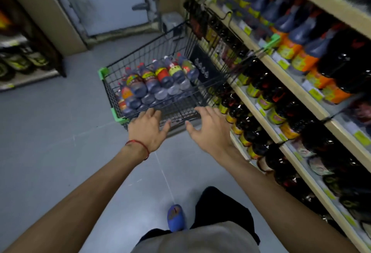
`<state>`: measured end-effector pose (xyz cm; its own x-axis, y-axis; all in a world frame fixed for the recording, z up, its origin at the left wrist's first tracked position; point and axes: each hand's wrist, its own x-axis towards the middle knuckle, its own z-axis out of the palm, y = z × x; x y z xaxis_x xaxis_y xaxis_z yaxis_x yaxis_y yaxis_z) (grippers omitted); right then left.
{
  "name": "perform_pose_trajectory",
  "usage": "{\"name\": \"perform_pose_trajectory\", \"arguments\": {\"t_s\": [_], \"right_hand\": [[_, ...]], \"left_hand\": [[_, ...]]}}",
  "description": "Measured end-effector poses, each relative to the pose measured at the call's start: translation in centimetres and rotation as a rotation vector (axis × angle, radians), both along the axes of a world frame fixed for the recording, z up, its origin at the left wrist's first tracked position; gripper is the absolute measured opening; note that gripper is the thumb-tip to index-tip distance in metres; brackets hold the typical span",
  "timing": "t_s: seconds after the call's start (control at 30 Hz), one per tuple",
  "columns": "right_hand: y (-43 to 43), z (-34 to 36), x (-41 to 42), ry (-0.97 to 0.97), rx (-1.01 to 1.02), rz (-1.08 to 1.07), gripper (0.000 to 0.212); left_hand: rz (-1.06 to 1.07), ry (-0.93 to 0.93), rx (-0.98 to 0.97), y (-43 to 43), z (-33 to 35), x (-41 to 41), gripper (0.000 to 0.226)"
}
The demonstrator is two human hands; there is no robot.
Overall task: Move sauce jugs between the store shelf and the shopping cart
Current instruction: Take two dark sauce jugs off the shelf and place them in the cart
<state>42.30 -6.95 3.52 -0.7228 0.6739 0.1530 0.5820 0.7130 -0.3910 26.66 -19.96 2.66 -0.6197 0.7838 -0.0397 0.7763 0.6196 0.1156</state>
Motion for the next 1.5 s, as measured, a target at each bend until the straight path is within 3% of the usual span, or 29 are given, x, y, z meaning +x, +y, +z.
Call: {"name": "perform_pose_trajectory", "arguments": {"t_s": [0.27, 0.47, 0.77, 1.03, 1.33, 1.5], "right_hand": [[3.0, -0.7, -9.6, -0.014, -0.011, 0.110, 0.058], [8.3, -3.3, -17.9, 0.032, -0.052, 0.155, 0.050], [16.2, -6.4, -29.6, -0.142, -0.154, 0.318, 0.045], [16.7, -9.8, -35.7, -0.222, -0.250, 0.385, 0.038], [14.1, -16.7, -41.1, -0.318, -0.366, 0.351, 0.047], [14.7, -19.6, -42.7, -0.272, -0.429, 0.209, 0.042]], "left_hand": [[0.098, -0.012, -0.013, 0.2, -2.2, -8.7, 0.054], [0.167, -0.060, -0.037, 4.6, -4.0, -16.0, 0.054], [0.349, -0.224, -0.125, 11.6, -6.7, -25.6, 0.054], [0.476, -0.362, -0.192, 10.8, -10.5, -30.1, 0.048], [0.476, -0.517, -0.150, 8.6, -16.4, -34.4, 0.047], [0.451, -0.646, -0.049, 9.7, -18.4, -35.8, 0.050]]}}
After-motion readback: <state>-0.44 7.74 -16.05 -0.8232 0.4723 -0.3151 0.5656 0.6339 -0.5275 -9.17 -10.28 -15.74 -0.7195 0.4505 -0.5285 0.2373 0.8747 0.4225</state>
